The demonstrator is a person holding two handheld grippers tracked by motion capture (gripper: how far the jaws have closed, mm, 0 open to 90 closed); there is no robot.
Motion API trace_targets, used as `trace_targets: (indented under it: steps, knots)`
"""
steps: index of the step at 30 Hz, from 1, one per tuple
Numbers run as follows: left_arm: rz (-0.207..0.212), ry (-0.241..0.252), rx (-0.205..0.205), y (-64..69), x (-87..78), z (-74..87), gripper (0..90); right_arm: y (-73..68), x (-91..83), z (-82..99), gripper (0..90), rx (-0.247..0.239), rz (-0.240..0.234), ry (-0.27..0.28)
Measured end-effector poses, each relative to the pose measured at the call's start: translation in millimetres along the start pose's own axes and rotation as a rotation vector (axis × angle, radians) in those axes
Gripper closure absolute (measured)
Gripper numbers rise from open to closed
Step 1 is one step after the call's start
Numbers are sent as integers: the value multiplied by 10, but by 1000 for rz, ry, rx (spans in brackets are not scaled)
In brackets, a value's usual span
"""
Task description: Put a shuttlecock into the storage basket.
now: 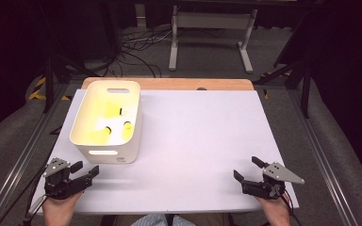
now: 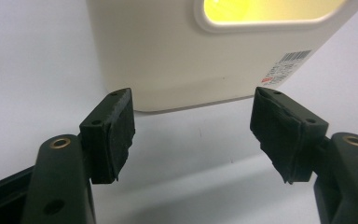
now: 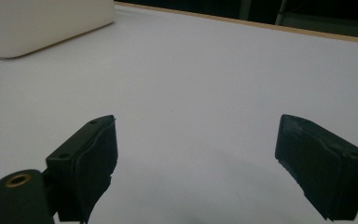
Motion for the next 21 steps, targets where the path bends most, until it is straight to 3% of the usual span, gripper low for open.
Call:
trace_targets:
  steps: [14, 21]
  knots:
    - [0, -16, 27, 0, 32, -19, 298, 5, 27, 10, 132, 2, -13, -14]
    - [2, -8, 16, -23, 27, -23, 292, 5, 29, 10, 132, 1, -16, -14]
Point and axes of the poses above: each handheld gripper's, and its own axes: x roughly forward along the jaws, z roughly out of its underside, y roughly to its right, the point moved 1 cm from there along x, roughly forward along the jaws, and after that the axes turned 9 degrees about z, right-handed, at the moved point
